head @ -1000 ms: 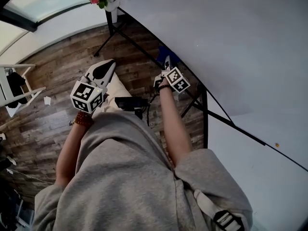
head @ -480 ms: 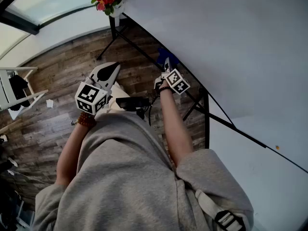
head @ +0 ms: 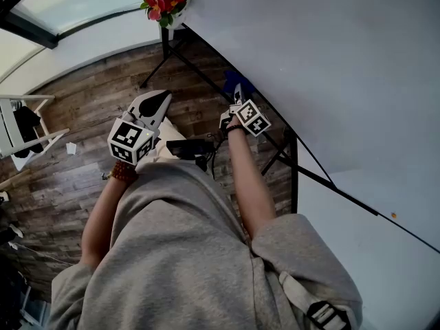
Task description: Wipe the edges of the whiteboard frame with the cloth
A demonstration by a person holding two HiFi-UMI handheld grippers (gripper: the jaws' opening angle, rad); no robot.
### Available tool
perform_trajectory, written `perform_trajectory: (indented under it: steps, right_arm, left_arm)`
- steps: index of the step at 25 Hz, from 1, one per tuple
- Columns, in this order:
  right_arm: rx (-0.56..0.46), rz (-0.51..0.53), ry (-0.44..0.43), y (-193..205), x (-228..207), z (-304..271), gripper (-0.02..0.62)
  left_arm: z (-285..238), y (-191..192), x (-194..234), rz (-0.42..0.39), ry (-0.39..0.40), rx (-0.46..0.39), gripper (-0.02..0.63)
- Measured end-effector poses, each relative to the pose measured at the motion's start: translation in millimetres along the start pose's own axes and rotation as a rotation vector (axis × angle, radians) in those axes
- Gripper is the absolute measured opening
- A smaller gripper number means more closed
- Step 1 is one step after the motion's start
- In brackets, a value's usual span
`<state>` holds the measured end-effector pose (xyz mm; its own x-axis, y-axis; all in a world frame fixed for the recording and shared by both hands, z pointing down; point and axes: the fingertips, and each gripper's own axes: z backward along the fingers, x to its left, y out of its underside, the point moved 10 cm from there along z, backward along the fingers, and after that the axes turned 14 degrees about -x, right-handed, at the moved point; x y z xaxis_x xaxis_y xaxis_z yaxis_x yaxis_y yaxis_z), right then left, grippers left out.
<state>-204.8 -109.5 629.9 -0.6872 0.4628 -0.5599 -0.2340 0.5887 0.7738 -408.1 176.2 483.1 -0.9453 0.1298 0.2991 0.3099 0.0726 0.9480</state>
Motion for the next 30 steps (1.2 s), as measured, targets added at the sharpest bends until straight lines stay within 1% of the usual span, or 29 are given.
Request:
perform_trajectory:
  steps: [16, 21, 30]
  right_arm:
    - [0.022, 0.007, -0.035, 7.3, 24.6, -15.0, 0.106]
    - [0.023, -0.01, -0.036, 11.1, 33.6, -19.9, 0.106]
    - [0.038, -0.013, -0.066, 19.8, 48.9, -38.3, 0.107]
  left_arm:
    - [9.1, -2.8, 20.5, 0.016, -0.036, -0.011, 0.009]
    - [15.0, -2.8, 25.2, 0.029, -0.055, -0.016, 0.009]
    - [21.6, 1.7, 38.3, 0.046, -0.079, -0.013, 0.009]
